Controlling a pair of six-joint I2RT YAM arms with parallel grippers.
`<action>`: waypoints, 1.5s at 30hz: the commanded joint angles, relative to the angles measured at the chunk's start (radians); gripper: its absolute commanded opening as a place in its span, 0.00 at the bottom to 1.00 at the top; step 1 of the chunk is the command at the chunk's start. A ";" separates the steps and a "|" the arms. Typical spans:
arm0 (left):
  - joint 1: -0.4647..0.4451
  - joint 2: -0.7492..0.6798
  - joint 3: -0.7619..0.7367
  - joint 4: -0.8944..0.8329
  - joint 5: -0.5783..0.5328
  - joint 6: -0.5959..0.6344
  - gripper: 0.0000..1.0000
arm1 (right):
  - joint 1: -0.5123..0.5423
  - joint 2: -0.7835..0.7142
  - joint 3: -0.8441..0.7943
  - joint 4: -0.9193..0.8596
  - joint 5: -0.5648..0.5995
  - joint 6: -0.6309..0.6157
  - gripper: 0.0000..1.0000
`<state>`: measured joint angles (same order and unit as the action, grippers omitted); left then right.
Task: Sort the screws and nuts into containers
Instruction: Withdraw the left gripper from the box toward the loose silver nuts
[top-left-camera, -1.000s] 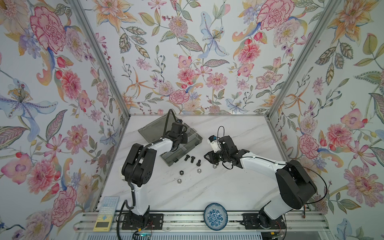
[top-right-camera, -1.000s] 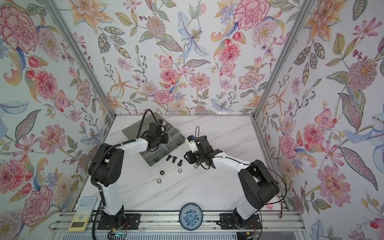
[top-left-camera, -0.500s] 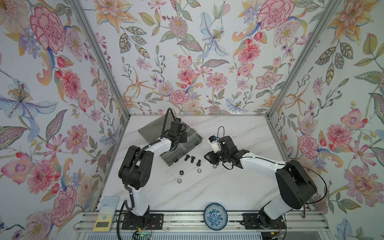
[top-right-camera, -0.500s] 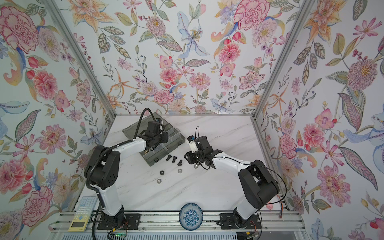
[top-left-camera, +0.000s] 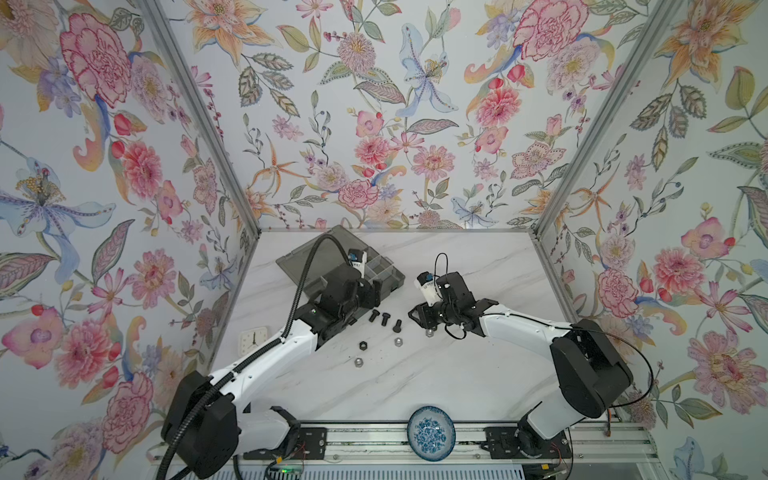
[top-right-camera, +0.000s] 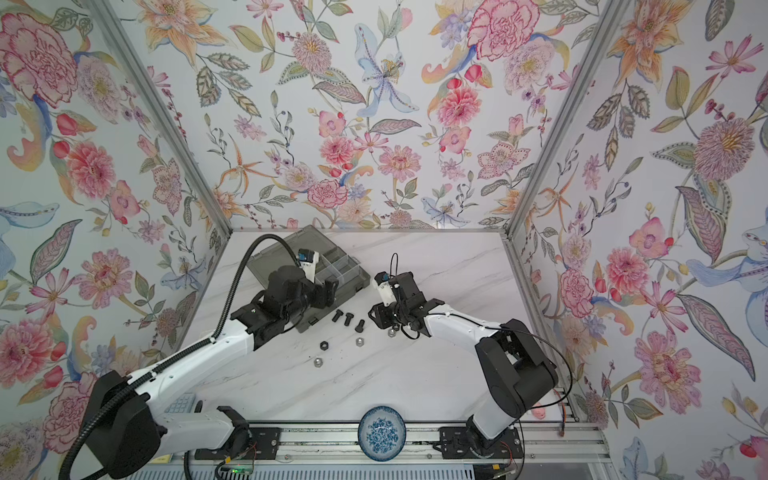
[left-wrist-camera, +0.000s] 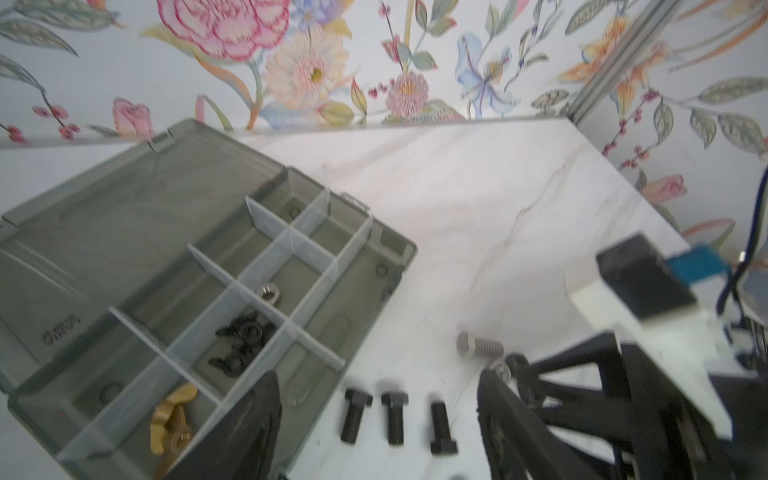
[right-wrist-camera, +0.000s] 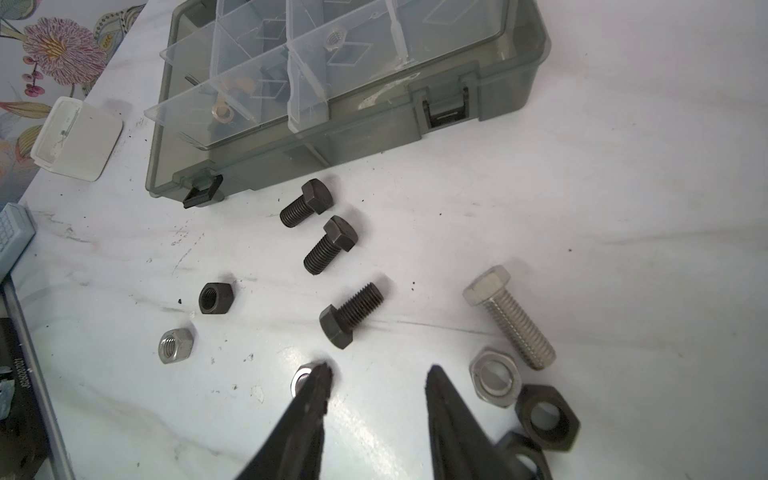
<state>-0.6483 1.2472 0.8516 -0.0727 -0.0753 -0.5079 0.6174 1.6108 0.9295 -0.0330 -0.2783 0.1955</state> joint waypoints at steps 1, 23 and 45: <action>-0.072 -0.111 -0.110 -0.102 -0.070 -0.121 0.78 | -0.001 -0.007 0.028 -0.022 0.007 -0.011 0.41; -0.260 -0.166 -0.373 -0.231 -0.052 -0.489 0.85 | -0.005 -0.082 0.024 -0.033 -0.037 -0.008 0.45; -0.274 0.023 -0.312 -0.264 -0.133 -0.539 0.66 | -0.005 -0.125 -0.017 -0.032 -0.030 -0.010 0.50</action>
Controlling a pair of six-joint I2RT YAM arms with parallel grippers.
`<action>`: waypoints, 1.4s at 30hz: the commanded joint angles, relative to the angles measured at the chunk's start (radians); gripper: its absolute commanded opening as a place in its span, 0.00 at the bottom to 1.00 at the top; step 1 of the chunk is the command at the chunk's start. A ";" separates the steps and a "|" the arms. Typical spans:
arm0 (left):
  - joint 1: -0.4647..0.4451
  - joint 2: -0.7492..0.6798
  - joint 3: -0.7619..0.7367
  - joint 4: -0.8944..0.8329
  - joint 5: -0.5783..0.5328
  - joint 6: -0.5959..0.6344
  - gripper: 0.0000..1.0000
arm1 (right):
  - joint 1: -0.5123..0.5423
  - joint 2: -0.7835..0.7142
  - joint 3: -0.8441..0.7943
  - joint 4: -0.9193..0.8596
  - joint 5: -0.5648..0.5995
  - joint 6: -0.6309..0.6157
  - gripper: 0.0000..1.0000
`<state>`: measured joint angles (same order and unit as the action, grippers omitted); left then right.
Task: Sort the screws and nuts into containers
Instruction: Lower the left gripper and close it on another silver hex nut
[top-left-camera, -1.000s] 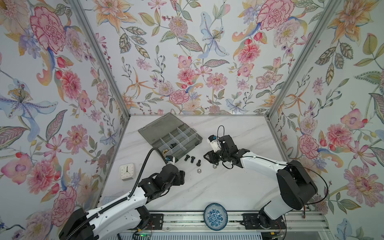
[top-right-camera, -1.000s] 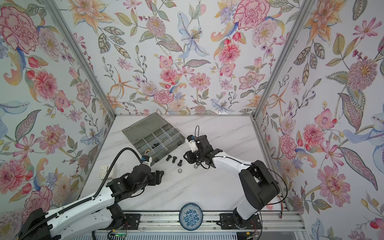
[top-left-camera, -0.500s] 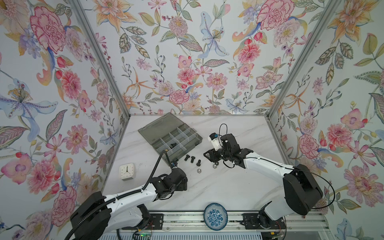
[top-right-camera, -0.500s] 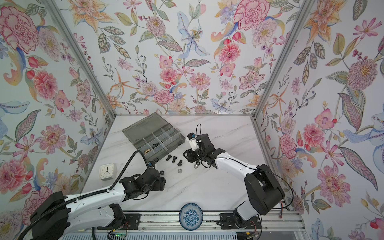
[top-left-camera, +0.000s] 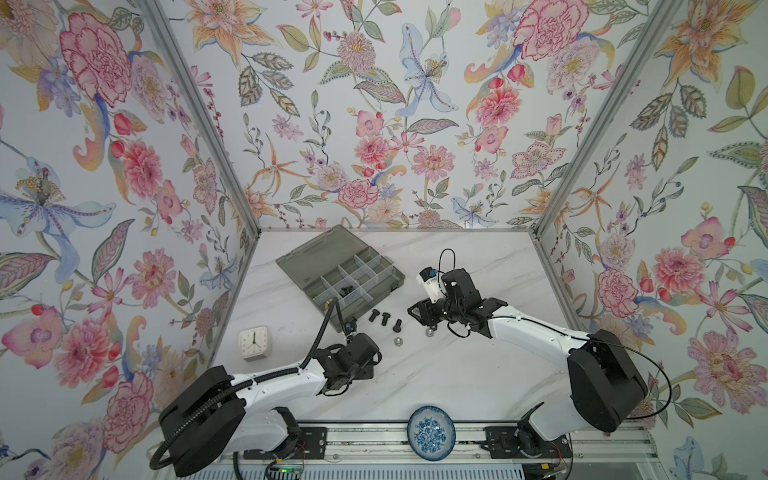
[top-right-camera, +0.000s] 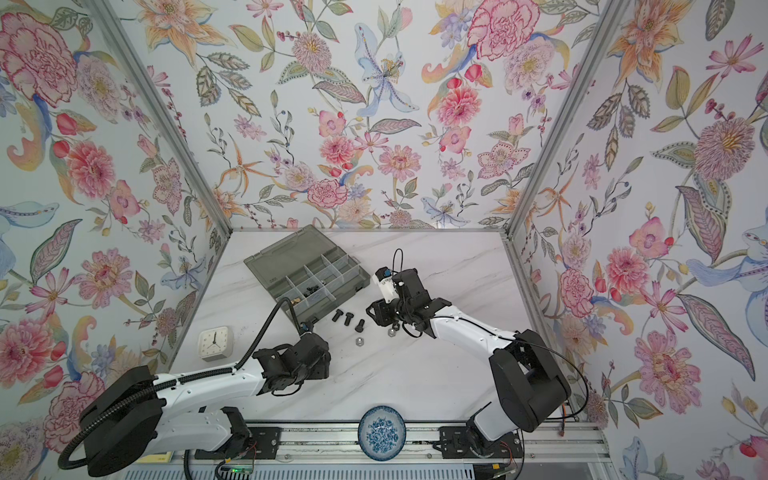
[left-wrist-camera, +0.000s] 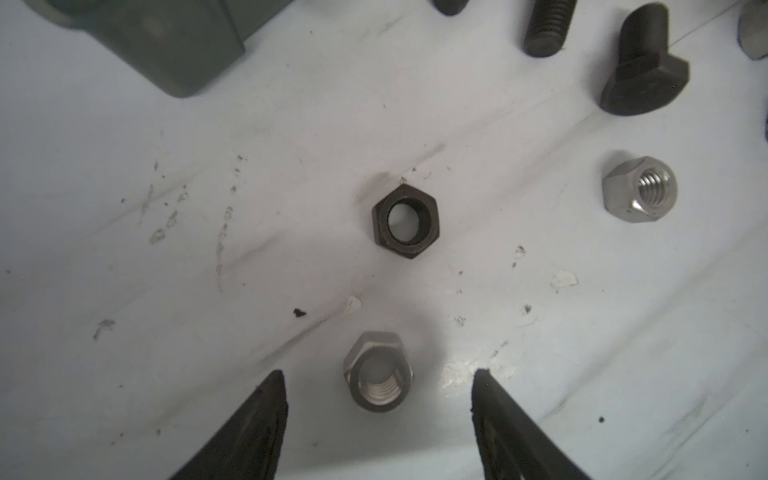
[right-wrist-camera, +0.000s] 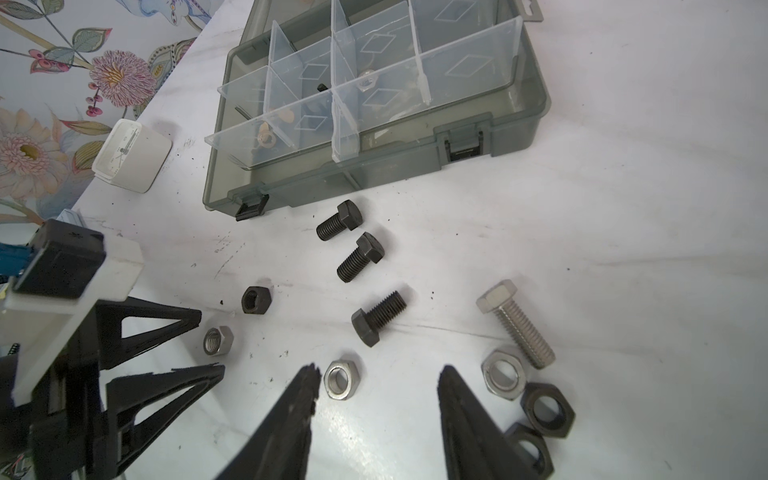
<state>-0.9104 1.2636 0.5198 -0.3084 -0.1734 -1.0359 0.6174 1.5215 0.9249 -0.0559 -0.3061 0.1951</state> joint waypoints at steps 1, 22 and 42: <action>-0.012 0.010 0.021 -0.032 -0.035 -0.013 0.63 | -0.006 -0.035 -0.013 -0.007 -0.002 -0.010 0.50; -0.012 0.084 0.041 -0.031 -0.021 -0.011 0.43 | -0.007 -0.016 -0.007 -0.003 -0.004 -0.013 0.51; -0.012 0.128 0.051 -0.059 -0.015 -0.018 0.25 | -0.013 -0.013 -0.023 0.005 -0.005 -0.011 0.52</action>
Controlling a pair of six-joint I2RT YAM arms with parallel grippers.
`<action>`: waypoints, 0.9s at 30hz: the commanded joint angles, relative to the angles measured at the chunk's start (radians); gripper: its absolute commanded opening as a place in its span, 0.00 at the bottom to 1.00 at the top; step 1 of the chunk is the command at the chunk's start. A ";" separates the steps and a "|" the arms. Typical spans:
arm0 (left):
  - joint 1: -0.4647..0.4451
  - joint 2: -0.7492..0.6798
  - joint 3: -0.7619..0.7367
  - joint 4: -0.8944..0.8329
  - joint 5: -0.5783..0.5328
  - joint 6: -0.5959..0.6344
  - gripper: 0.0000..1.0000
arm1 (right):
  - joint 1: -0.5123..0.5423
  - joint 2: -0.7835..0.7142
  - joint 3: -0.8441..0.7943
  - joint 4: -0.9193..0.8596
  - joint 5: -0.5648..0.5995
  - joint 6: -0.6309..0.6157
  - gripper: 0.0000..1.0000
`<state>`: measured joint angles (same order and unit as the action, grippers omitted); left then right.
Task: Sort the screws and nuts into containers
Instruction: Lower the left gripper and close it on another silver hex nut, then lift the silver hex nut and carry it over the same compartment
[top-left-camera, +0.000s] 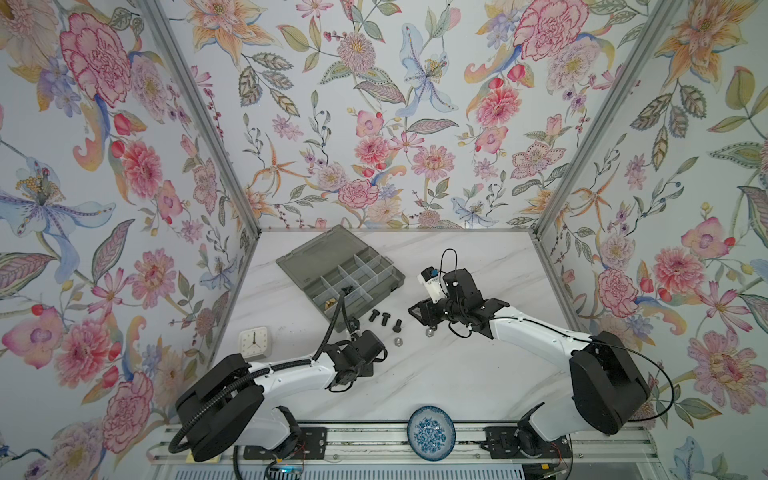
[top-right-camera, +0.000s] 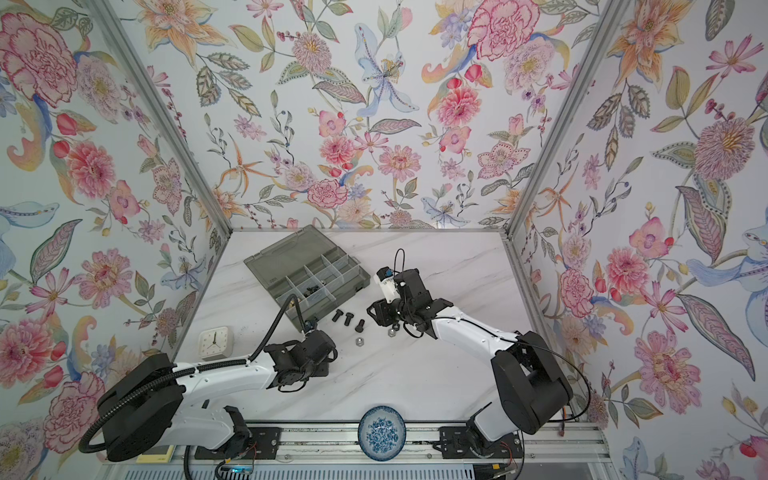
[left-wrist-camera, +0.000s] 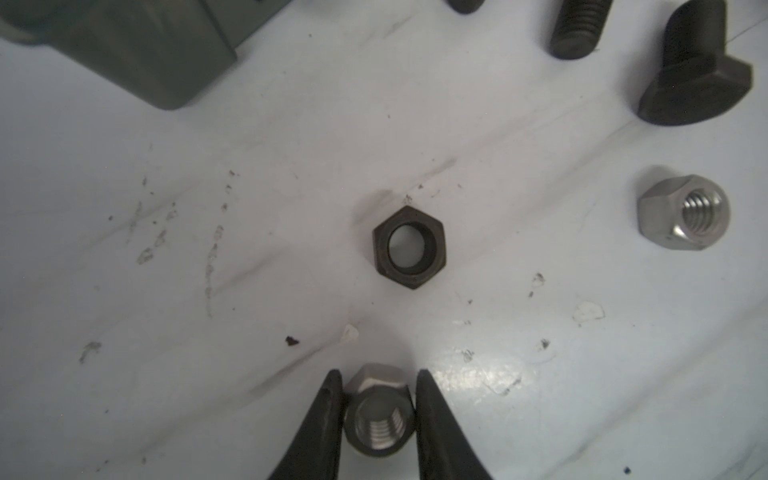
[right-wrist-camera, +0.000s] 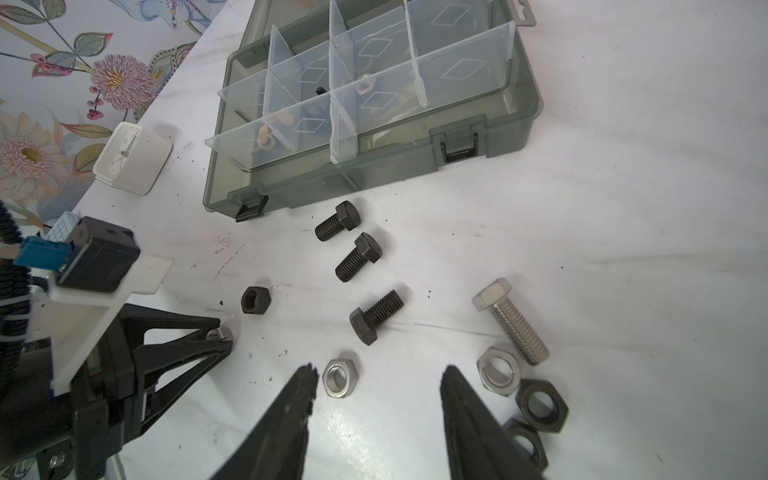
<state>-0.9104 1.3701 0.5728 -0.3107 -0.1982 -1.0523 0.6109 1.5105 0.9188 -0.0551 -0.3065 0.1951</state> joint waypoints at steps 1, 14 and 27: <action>-0.013 0.019 -0.001 -0.063 0.002 -0.003 0.19 | -0.007 -0.002 -0.015 0.004 -0.005 -0.011 0.52; 0.008 -0.223 0.062 -0.051 -0.094 0.087 0.00 | -0.010 -0.001 -0.017 0.007 -0.007 -0.010 0.52; 0.336 -0.128 0.364 0.109 -0.083 0.435 0.00 | -0.010 0.033 -0.018 0.026 -0.023 0.010 0.52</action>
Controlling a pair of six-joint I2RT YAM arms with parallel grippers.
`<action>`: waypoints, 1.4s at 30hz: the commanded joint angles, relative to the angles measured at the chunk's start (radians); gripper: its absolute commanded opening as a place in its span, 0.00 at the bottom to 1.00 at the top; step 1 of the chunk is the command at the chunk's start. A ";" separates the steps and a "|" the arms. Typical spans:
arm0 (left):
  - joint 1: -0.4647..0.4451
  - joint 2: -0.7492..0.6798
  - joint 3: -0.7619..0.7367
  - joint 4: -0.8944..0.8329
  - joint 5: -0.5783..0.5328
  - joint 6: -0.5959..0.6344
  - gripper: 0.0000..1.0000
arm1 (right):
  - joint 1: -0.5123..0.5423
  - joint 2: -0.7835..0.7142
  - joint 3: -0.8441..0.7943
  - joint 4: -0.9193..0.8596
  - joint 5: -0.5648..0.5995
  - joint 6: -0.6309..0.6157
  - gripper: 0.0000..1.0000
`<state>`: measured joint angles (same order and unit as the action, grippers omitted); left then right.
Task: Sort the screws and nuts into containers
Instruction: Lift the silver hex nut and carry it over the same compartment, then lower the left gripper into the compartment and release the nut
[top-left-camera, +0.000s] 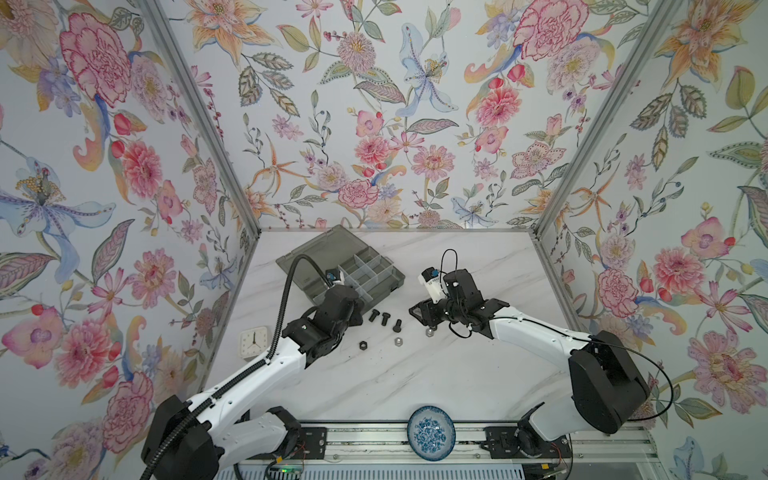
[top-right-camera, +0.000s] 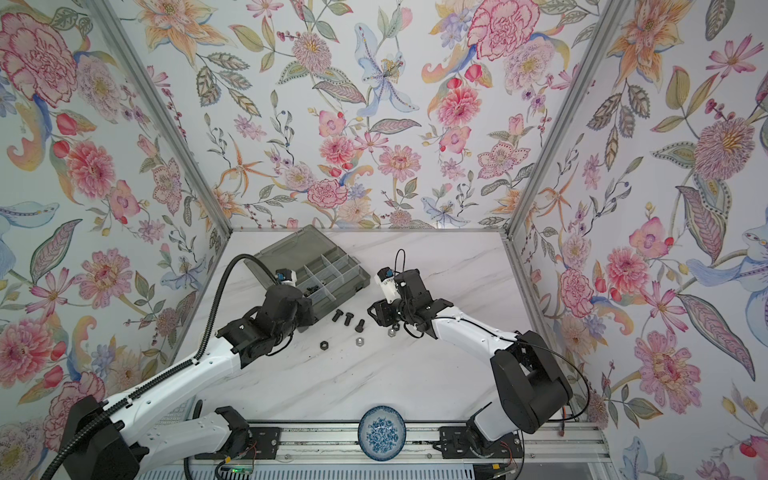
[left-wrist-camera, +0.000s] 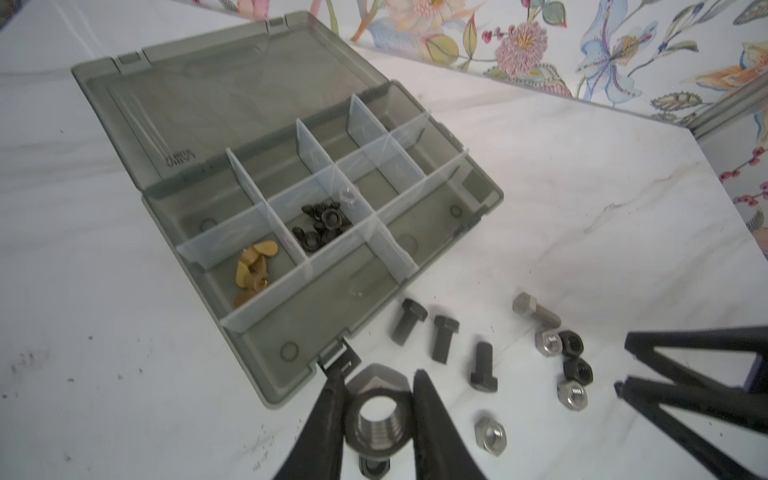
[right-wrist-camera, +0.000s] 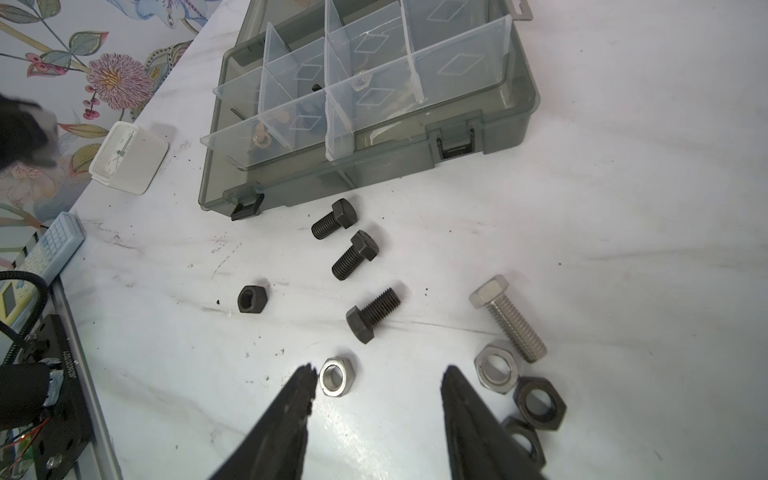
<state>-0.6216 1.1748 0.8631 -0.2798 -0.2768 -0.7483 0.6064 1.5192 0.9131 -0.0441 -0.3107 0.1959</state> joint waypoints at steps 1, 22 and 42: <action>0.068 0.109 0.103 0.096 0.007 0.148 0.00 | -0.005 0.027 -0.013 0.015 -0.019 0.012 0.52; 0.235 0.844 0.632 0.171 0.257 0.312 0.00 | -0.003 -0.001 -0.023 -0.003 -0.009 0.020 0.52; 0.244 0.887 0.603 0.151 0.275 0.299 0.00 | -0.003 -0.011 -0.030 -0.013 0.003 0.015 0.53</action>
<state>-0.3870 2.0888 1.5002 -0.1108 -0.0063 -0.4557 0.6064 1.5246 0.8997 -0.0406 -0.3206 0.2070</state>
